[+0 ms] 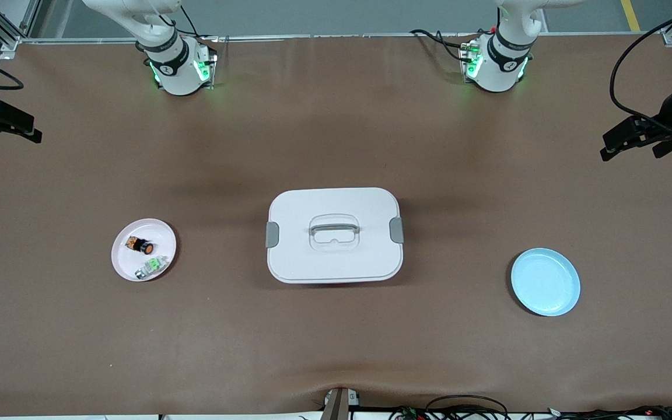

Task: Transfer orange switch to right arm and place

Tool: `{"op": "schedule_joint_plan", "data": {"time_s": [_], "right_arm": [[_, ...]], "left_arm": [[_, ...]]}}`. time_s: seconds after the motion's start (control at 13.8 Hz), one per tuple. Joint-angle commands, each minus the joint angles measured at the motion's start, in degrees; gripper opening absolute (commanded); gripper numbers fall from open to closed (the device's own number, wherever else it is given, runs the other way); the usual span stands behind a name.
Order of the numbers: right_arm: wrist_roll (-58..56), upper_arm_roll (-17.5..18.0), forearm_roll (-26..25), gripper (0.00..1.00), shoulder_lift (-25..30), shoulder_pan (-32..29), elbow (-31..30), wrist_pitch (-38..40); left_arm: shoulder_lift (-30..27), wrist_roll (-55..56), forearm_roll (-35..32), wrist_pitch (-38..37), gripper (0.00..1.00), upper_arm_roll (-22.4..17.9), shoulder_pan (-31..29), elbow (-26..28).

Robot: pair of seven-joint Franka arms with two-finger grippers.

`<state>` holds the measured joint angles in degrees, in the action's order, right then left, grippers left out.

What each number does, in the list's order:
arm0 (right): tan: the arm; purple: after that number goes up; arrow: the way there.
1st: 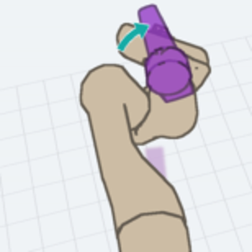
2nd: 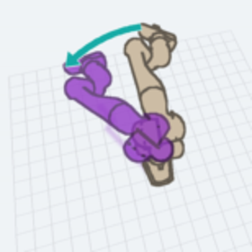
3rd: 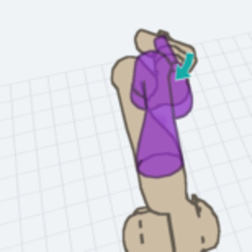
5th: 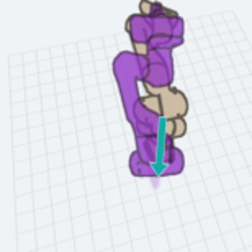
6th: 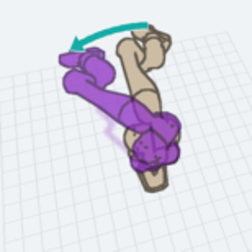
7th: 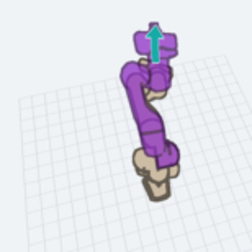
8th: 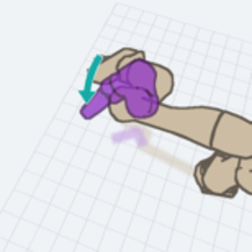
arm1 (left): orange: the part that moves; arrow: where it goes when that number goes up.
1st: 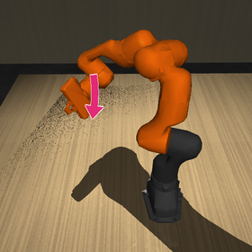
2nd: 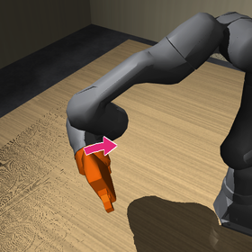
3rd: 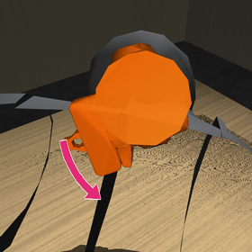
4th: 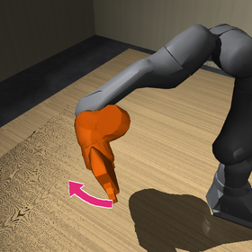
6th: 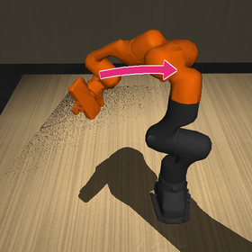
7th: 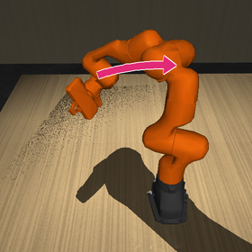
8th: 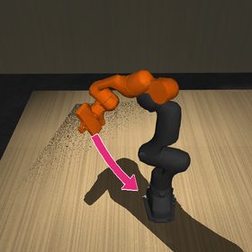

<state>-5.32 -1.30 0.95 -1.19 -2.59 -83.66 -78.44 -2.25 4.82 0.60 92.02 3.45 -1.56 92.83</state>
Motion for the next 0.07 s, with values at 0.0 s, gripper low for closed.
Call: {"op": "schedule_joint_plan", "data": {"time_s": [0.0], "right_arm": [[1.5,-0.6,1.3,1.00,1.8,-0.1,-1.5,-0.3]], "left_arm": [[0.7,-0.4,0.2,-1.4,1.00,0.1,-0.1,-1.6]]}}
